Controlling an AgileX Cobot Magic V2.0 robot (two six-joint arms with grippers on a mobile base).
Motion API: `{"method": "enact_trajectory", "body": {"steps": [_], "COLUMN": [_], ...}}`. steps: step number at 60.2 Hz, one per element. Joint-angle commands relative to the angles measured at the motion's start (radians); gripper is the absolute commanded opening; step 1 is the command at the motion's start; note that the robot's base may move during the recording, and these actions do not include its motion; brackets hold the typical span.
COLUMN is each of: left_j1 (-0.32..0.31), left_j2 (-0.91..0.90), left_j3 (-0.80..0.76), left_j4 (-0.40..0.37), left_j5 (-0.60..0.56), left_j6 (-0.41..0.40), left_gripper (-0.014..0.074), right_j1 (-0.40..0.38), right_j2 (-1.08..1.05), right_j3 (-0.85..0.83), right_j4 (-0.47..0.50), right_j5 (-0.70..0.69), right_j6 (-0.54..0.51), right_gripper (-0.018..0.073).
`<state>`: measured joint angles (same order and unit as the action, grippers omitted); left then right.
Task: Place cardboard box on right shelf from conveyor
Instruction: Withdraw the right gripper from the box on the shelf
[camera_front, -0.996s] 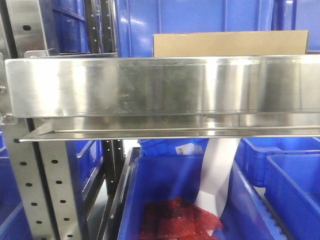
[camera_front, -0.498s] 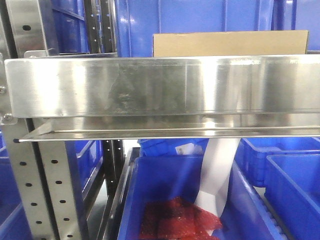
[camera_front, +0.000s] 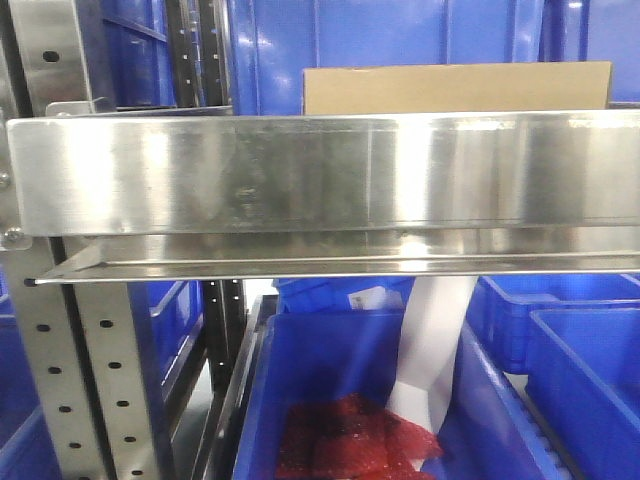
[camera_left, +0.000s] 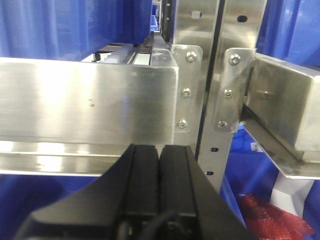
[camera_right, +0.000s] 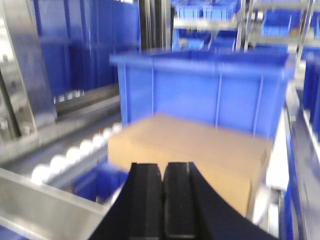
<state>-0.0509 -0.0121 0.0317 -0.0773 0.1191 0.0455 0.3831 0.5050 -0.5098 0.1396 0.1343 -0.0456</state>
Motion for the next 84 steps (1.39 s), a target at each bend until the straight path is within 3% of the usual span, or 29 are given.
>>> {"method": "enact_trajectory", "body": {"steps": [1, 12, 19, 29, 46, 84], "left_j1": [0.001, 0.001, 0.001, 0.001, 0.001, 0.001], "left_j2": [-0.015, -0.015, -0.015, -0.015, -0.015, -0.015], "left_j3": [0.008, 0.008, 0.008, 0.008, 0.008, 0.008], "left_j4": [-0.006, -0.006, -0.006, -0.006, -0.006, -0.006], "left_j5": [-0.086, -0.086, -0.086, -0.086, -0.086, -0.086], "left_j6": [0.0, 0.0, 0.0, 0.0, 0.0, 0.0], "left_gripper": [-0.0116, -0.0116, -0.0116, -0.0116, -0.0116, -0.0116], "right_j1": [-0.034, -0.228, -0.353, -0.447, -0.468, -0.468], "right_j2": [-0.041, -0.201, -0.311, -0.441, -0.534, -0.534], "right_j3": [0.018, 0.169, 0.272, 0.383, 0.538, 0.535], "right_j4": [-0.022, -0.091, -0.119, -0.12, -0.113, -0.111], "right_j5": [-0.062, -0.065, -0.069, -0.091, -0.164, -0.14], "right_j6": [0.021, 0.132, 0.145, 0.145, 0.145, 0.145], "right_gripper": [0.0057, 0.0057, 0.0057, 0.0057, 0.0057, 0.0057]}}
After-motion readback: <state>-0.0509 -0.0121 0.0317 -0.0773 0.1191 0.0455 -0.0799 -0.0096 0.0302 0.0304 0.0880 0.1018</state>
